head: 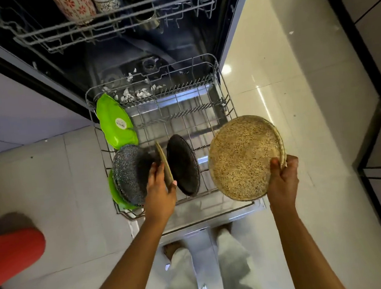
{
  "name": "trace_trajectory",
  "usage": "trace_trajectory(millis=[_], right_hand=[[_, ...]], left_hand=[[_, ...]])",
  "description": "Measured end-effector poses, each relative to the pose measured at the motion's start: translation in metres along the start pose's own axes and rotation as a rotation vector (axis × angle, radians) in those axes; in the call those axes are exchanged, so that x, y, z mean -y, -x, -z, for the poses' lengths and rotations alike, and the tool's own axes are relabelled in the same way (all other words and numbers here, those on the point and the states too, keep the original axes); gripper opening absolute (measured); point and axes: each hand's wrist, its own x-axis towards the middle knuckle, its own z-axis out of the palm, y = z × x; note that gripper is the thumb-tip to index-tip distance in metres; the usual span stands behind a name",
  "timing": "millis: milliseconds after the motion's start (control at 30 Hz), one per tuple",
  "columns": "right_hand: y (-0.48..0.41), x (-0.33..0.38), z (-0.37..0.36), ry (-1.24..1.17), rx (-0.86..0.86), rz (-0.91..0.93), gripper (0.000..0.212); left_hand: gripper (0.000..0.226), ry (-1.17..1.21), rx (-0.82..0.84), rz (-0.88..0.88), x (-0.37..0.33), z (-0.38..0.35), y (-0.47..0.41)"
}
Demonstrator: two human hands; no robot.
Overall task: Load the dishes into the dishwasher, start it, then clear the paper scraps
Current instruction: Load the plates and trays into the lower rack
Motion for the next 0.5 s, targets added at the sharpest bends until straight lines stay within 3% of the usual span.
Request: trace_trajectory(millis=[200, 500], right_hand=[[-0.015, 0.006, -0.035, 0.3, 0.148, 0.144, 0.023], [-0.023, 0.012, -0.065, 0.468, 0.313, 0.254, 0.029]], left_hand=[[0.067, -0.151, 0.005, 0.005, 0.011, -0.036, -0.024], [0.066, -0.266, -0.009, -0.013, 0.018, -0.043, -0.021]])
